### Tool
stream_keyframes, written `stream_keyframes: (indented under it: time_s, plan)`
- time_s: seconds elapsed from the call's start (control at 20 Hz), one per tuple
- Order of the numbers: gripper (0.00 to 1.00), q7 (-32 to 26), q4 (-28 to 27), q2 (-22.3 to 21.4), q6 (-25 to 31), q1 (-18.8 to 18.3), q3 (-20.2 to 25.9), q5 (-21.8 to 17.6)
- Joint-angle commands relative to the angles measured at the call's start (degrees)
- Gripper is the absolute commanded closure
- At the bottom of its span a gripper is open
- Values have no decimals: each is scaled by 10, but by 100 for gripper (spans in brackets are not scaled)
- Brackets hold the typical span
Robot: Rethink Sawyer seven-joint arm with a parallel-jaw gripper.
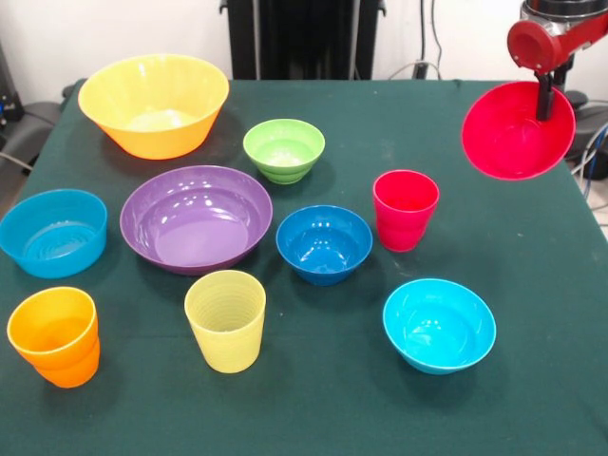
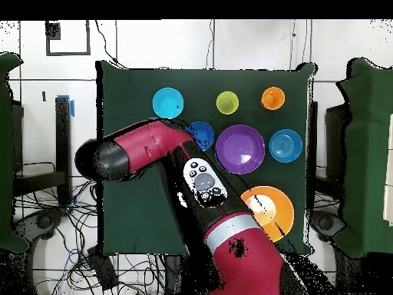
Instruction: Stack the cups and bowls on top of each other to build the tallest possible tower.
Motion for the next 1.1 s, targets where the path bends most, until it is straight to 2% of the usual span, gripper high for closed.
stream_keyframes:
  time_s: [0.05, 0.25, 0.75, 1.1]
  plan:
    - [100, -37, 22, 13, -3, -12, 19, -20]
    - [100, -37, 30, 13, -7, -18, 22, -23]
    - [100, -32, 15, 21, 27, -12, 14, -19]
    - [100, -23, 18, 24, 12, -10, 12, -22]
